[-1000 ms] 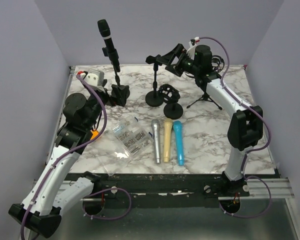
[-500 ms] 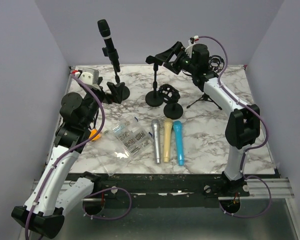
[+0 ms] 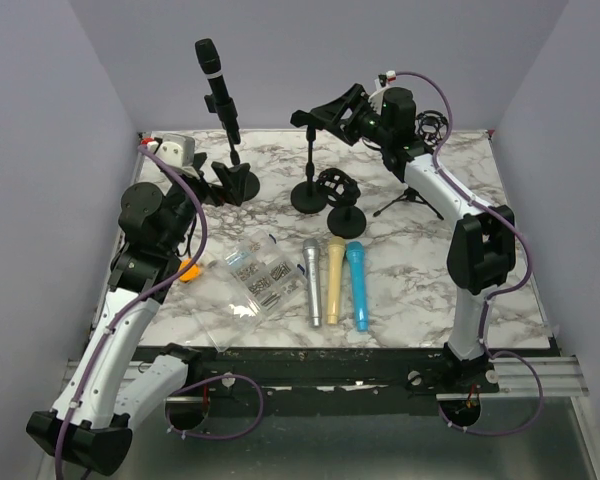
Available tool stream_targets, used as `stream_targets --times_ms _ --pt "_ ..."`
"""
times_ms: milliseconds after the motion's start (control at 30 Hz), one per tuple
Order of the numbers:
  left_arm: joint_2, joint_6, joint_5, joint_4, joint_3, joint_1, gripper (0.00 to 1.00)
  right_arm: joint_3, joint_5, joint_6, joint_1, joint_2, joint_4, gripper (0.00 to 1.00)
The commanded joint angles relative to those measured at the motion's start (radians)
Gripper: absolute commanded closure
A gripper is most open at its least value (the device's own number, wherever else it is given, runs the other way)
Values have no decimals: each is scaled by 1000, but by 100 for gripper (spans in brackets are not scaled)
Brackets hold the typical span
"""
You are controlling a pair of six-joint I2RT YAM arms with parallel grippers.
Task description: Remove the microphone from the stand
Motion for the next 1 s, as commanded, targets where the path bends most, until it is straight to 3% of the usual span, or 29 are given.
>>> stream_targets --times_ms 0,433,967 --pt "7 -23 42 20 -4 14 3 -48 44 -42 3 11 -34 28" --pt "20 -50 71 20 -3 32 3 -165 64 -97 8 28 -31 29" --pt "30 -79 106 20 -4 64 4 -87 89 -182 12 149 -115 29"
